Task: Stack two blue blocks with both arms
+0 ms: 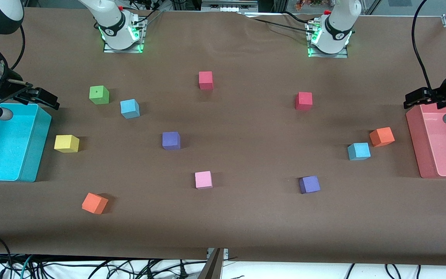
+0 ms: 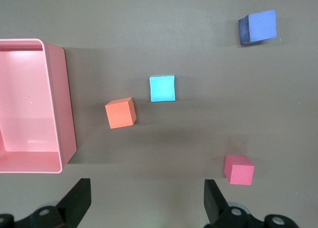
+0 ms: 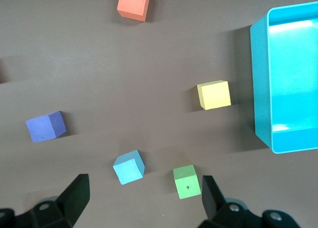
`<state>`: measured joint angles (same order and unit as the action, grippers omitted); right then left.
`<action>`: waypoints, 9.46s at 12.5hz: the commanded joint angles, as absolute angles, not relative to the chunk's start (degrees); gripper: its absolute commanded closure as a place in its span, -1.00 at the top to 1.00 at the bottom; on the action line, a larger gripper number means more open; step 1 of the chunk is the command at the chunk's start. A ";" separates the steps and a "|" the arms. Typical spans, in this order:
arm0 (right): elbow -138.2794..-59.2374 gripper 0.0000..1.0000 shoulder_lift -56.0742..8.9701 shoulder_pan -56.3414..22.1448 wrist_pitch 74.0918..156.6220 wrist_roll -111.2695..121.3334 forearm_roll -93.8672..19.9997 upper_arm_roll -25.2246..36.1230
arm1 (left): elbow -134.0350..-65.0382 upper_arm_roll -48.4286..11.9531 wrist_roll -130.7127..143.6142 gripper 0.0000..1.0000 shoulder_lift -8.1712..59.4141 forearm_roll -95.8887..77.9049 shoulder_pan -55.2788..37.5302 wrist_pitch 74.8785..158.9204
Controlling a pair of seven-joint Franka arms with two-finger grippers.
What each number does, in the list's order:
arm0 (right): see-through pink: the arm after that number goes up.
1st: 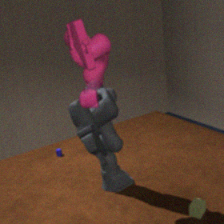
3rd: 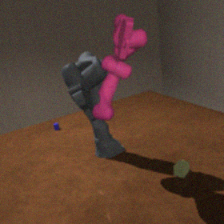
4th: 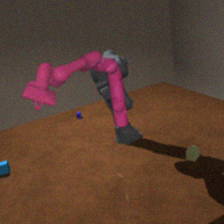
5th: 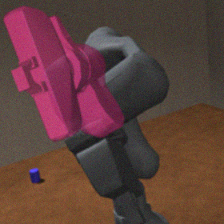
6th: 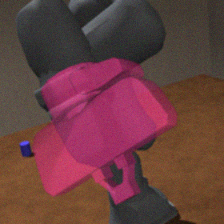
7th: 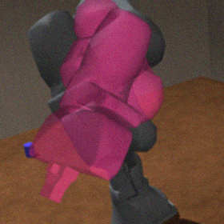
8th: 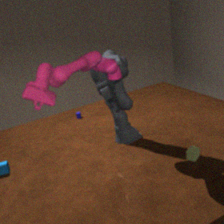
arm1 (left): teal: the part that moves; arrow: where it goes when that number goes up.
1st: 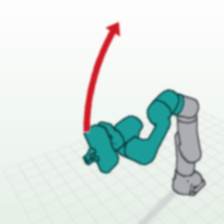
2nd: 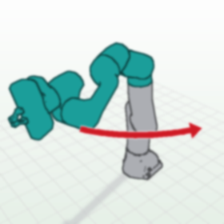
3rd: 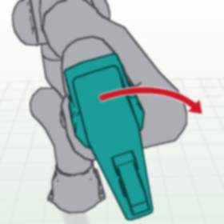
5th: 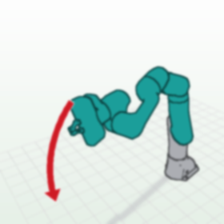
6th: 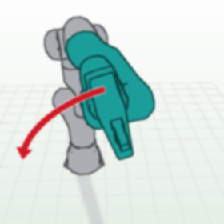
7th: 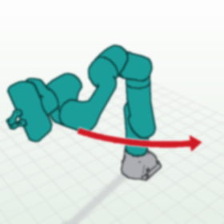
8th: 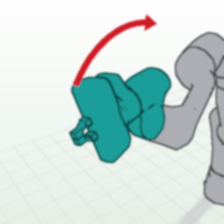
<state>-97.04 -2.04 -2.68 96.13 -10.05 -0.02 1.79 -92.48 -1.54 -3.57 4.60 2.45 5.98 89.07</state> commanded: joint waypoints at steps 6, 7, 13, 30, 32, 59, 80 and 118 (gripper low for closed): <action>-95.27 1.00 -2.81 -2.90 94.57 -9.23 -0.44 1.67 | -92.02 -1.76 -4.75 1.00 4.39 4.04 6.15 88.42; -95.27 1.00 -2.81 -2.90 94.57 -9.49 -0.53 1.58 | -92.02 -1.76 -4.75 1.00 4.39 4.04 6.15 88.42; -95.36 1.00 -3.25 -2.90 94.05 -9.14 -0.53 1.58 | -92.20 -1.76 -4.75 1.00 4.48 4.04 6.24 88.59; -103.69 1.00 -0.80 -3.08 91.58 -0.55 -0.44 -1.40 | -92.11 -1.85 -4.66 1.00 4.48 4.04 6.15 88.42; -108.69 1.00 -0.62 -3.08 93.33 0.35 -0.53 -2.45 | -91.76 -1.85 -4.66 1.00 4.40 4.04 6.07 88.33; -142.66 -0.96 -8.79 -3.16 143.10 0.70 0.09 -12.39 | -92.02 -1.84 -4.75 1.00 5.01 3.87 6.24 88.42; -83.85 -0.87 -45.78 -27.95 123.82 -39.55 4.37 -12.66 | -92.72 -1.67 -4.83 1.00 5.98 3.87 6.50 90.44; -127.53 0.99 -18.18 -24.25 159.60 76.68 -80.45 -13.97 | -119.71 -1.67 -4.75 -0.43 25.40 3.78 6.15 146.95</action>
<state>-127.39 -16.69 -23.00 156.52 68.71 -72.77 -13.67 -119.90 -1.65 -3.99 25.13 2.45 6.01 146.36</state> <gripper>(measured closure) 0.004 0.388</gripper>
